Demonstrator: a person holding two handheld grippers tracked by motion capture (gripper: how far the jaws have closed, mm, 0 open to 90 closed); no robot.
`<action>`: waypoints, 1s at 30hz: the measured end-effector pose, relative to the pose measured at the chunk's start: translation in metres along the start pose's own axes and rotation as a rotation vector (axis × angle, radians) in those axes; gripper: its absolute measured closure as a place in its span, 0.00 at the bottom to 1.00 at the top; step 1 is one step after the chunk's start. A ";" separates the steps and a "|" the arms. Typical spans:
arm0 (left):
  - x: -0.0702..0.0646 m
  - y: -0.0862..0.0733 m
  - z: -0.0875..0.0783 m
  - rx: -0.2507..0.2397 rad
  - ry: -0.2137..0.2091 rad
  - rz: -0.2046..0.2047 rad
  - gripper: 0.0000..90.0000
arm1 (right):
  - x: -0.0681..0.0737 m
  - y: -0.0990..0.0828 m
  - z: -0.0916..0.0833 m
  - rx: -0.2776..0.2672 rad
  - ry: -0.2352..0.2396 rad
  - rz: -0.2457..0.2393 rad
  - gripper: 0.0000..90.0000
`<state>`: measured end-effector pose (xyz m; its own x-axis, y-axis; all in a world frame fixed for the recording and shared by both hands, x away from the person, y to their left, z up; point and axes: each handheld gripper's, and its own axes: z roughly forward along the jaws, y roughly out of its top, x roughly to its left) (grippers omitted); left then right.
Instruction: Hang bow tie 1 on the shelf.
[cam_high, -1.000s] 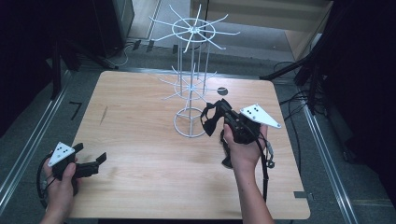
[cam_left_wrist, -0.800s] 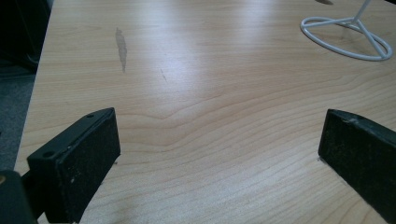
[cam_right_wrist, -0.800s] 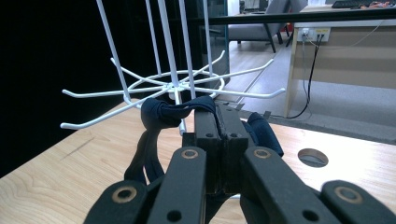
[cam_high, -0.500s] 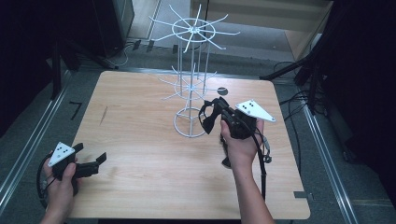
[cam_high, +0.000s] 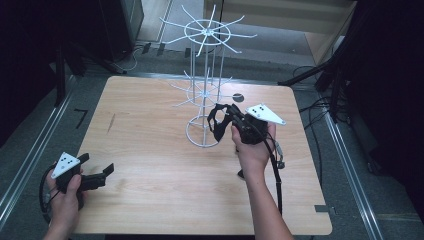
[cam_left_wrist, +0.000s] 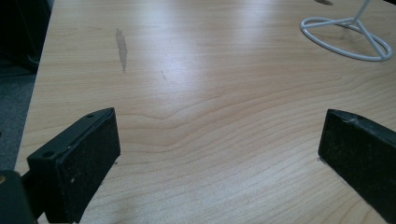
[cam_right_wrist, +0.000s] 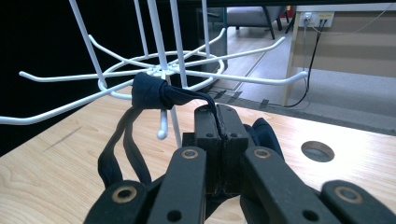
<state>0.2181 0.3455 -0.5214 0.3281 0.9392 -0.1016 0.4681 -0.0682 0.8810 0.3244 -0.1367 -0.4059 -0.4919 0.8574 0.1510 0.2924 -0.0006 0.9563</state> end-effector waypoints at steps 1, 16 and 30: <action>0.000 0.000 0.000 0.000 0.000 0.001 0.00 | 0.000 0.000 0.002 -0.002 0.004 0.002 0.99; 0.000 0.000 0.000 -0.003 0.002 0.003 0.00 | 0.009 -0.007 0.019 -0.013 0.044 0.003 0.99; 0.000 0.000 0.000 -0.003 0.000 -0.001 0.00 | 0.006 -0.020 0.025 0.041 0.073 0.016 0.72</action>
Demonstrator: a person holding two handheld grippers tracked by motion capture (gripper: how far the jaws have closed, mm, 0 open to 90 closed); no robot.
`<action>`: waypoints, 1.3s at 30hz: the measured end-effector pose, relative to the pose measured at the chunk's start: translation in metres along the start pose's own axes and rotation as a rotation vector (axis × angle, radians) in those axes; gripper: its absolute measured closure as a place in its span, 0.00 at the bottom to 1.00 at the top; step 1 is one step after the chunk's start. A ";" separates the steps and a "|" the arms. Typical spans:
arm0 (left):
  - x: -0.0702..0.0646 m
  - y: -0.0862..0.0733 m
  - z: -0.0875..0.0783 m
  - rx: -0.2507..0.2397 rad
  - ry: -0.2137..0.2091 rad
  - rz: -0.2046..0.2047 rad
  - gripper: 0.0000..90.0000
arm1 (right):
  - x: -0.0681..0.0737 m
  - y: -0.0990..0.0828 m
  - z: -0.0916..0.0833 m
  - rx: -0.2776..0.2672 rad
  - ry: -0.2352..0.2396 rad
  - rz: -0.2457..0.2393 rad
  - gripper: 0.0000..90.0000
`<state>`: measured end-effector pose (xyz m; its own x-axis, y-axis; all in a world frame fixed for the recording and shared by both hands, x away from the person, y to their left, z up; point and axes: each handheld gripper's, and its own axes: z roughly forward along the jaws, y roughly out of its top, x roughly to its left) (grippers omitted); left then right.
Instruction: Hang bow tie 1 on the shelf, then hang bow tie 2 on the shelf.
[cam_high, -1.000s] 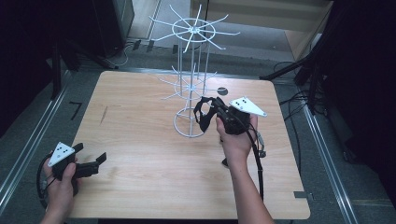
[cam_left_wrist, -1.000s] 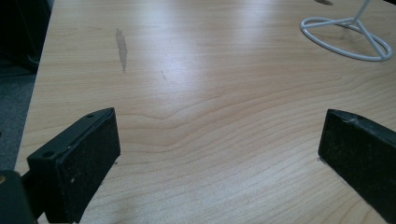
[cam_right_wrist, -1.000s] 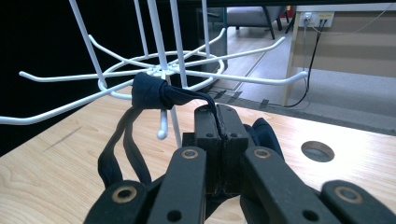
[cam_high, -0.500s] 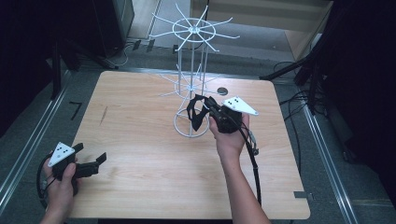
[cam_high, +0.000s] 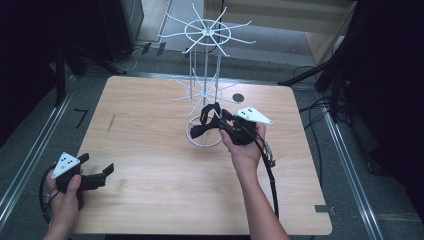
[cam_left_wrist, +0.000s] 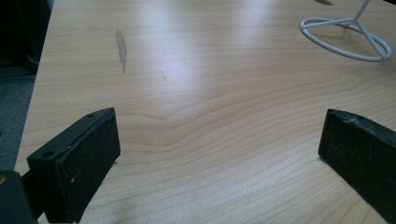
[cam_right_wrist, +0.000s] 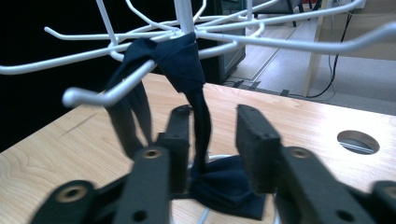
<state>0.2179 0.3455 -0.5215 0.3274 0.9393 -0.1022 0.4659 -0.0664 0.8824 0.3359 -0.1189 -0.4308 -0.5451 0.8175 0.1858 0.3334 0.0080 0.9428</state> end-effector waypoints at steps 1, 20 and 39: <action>0.000 0.000 0.000 -0.001 -0.001 -0.002 0.00 | -0.002 -0.002 -0.003 0.004 -0.001 -0.007 0.64; -0.001 0.000 0.000 0.004 -0.006 0.004 0.00 | -0.030 -0.037 -0.042 0.045 -0.046 -0.056 0.47; -0.001 0.000 0.000 0.006 -0.006 -0.007 0.00 | -0.082 -0.088 -0.067 0.191 -0.221 0.154 0.51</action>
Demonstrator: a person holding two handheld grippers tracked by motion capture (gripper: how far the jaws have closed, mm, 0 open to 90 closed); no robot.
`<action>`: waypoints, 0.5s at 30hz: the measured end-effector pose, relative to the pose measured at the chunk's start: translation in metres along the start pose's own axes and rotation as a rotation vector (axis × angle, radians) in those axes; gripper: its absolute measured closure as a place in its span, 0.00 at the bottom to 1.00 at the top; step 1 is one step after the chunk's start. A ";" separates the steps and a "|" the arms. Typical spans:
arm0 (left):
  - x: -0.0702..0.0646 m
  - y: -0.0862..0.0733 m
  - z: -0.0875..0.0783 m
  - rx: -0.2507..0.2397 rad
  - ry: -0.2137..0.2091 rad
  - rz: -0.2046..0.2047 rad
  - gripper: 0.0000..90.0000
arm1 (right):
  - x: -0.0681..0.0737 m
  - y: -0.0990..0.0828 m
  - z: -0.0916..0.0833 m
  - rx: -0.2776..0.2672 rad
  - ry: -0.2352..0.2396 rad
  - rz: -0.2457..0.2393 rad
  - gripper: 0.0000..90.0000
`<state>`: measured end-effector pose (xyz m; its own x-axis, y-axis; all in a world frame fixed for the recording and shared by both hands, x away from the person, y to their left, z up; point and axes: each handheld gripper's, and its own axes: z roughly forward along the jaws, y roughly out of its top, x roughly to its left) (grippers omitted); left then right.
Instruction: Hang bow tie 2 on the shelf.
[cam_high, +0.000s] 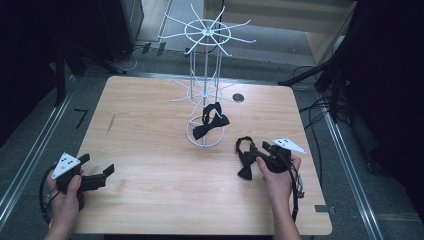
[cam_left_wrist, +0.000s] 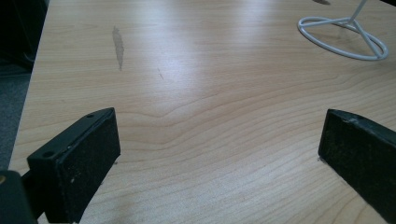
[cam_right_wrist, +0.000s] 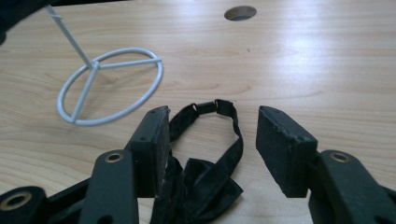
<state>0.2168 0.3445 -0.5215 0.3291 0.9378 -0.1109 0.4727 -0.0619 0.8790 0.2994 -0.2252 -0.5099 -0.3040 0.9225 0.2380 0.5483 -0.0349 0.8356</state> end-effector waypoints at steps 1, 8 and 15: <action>0.000 0.000 0.000 0.001 0.000 -0.001 0.00 | -0.002 -0.002 0.001 0.009 -0.003 0.003 0.52; 0.000 0.000 0.000 0.001 -0.005 -0.001 0.00 | -0.007 -0.009 0.007 0.049 -0.010 0.018 0.55; 0.001 0.000 0.001 0.004 -0.010 -0.005 0.00 | -0.010 -0.015 0.014 0.103 -0.025 0.040 0.57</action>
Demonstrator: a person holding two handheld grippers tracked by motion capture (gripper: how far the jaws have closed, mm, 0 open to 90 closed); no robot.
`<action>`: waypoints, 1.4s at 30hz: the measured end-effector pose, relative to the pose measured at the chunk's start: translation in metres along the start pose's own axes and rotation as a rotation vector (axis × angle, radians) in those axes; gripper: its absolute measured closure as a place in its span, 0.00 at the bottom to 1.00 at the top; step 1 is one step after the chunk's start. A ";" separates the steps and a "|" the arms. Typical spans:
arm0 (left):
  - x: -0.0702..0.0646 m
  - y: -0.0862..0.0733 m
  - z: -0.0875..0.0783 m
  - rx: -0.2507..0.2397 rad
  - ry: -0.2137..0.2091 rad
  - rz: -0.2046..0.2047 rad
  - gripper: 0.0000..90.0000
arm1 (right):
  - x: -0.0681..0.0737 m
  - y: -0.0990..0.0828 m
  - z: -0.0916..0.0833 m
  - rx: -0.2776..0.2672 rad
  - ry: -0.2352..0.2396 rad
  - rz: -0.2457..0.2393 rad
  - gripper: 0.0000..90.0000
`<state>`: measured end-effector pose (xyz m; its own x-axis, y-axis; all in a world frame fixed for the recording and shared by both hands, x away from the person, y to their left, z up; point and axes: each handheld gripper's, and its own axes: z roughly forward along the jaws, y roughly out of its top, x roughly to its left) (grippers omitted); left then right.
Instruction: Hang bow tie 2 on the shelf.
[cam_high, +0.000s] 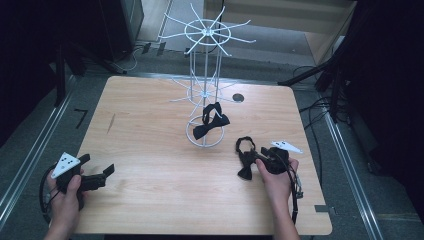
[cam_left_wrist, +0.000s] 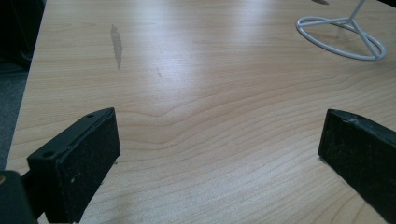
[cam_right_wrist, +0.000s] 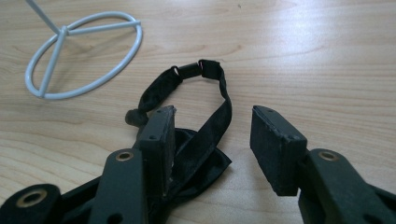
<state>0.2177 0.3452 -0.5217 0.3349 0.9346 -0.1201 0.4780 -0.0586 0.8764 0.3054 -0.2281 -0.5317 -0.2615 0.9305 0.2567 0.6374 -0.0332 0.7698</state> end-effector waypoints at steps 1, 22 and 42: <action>0.000 0.000 0.000 -0.002 0.001 -0.002 0.00 | -0.001 -0.001 0.001 0.005 -0.001 0.001 0.57; 0.000 0.000 0.000 -0.002 0.001 0.002 0.00 | 0.002 -0.007 0.011 0.045 -0.016 -0.041 1.00; -0.001 0.000 0.000 0.003 -0.001 0.006 0.00 | 0.022 0.019 -0.022 -0.170 0.035 -0.086 1.00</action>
<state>0.2177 0.3444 -0.5216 0.3387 0.9338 -0.1150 0.4783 -0.0657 0.8757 0.2955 -0.2163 -0.4982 -0.3368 0.9192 0.2042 0.4806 -0.0187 0.8768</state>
